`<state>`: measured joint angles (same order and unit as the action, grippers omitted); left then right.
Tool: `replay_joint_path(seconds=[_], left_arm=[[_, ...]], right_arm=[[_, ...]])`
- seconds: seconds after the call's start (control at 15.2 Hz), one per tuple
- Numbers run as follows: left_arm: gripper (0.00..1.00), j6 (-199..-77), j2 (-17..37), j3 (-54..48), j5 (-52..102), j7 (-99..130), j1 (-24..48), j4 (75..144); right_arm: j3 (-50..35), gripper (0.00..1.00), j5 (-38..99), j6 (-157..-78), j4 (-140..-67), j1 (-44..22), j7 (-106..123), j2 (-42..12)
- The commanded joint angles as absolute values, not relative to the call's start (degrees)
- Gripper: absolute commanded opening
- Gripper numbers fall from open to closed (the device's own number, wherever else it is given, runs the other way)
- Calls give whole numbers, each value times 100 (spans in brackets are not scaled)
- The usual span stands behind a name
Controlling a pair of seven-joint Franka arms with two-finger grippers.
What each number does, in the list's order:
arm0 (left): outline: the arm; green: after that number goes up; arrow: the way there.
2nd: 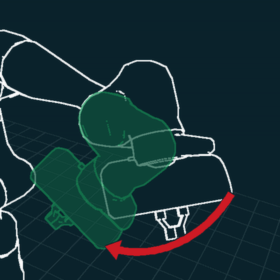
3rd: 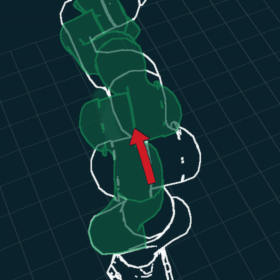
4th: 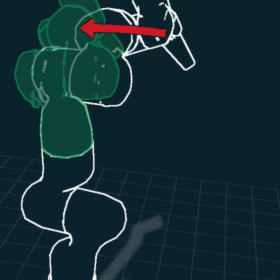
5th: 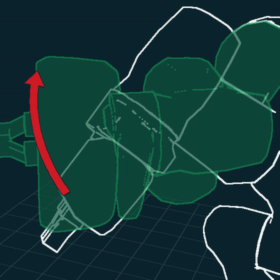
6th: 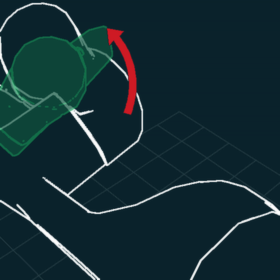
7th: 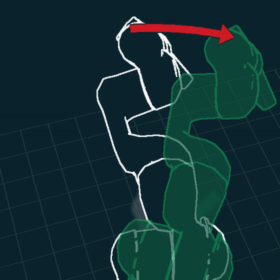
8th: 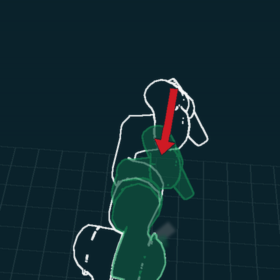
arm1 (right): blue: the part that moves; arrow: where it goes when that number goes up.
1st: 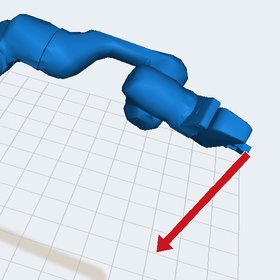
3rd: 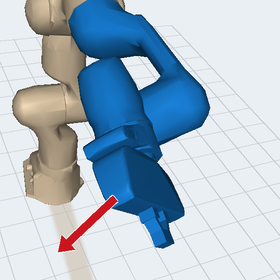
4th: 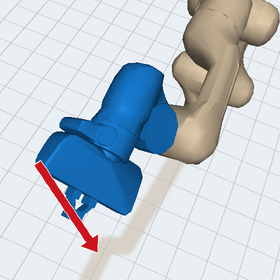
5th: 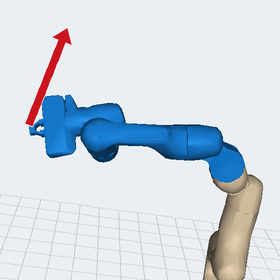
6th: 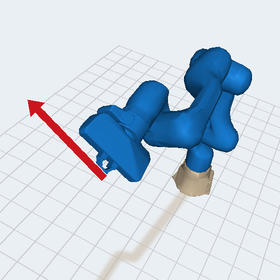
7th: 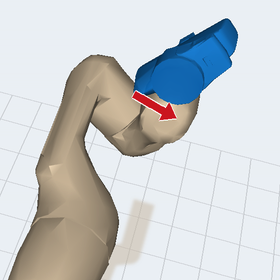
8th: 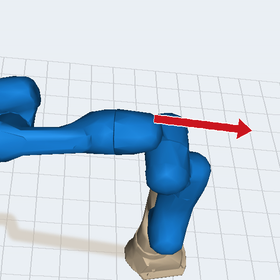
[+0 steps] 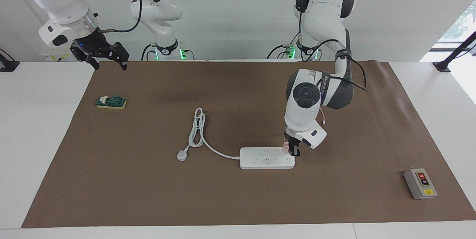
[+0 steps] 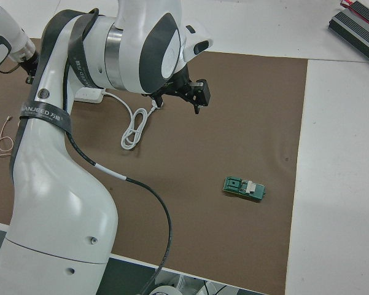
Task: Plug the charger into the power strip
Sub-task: 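Push the charger prongs into the strip socket with the left gripper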
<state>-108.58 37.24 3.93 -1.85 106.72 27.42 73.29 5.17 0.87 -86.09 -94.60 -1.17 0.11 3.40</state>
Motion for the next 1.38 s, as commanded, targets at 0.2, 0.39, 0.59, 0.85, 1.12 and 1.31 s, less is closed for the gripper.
replay_joint_path(seconds=[0.2,0.39,0.59,0.85,1.12,1.31], left_arm=[[0,-11180,3428,457,-88,10670,2760,7875],[0,-11171,3393,457,-88,10696,2760,7945],[0,-11197,3393,457,-88,10749,2760,7954],[0,-11206,3384,457,-88,10767,2760,7989],[0,-11293,3340,457,-88,10819,2760,8112],[0,-11338,3313,457,-88,10828,2768,8156]], right_arm=[[519,100,97,-8517,-9422,-88,141,334],[519,100,97,-8517,-9422,-88,141,334],[519,100,97,-8517,-9422,-88,141,334],[519,100,97,-8517,-9422,-88,141,334],[519,100,97,-8517,-9422,-88,141,334],[519,100,97,-8517,-9422,-88,141,334]])
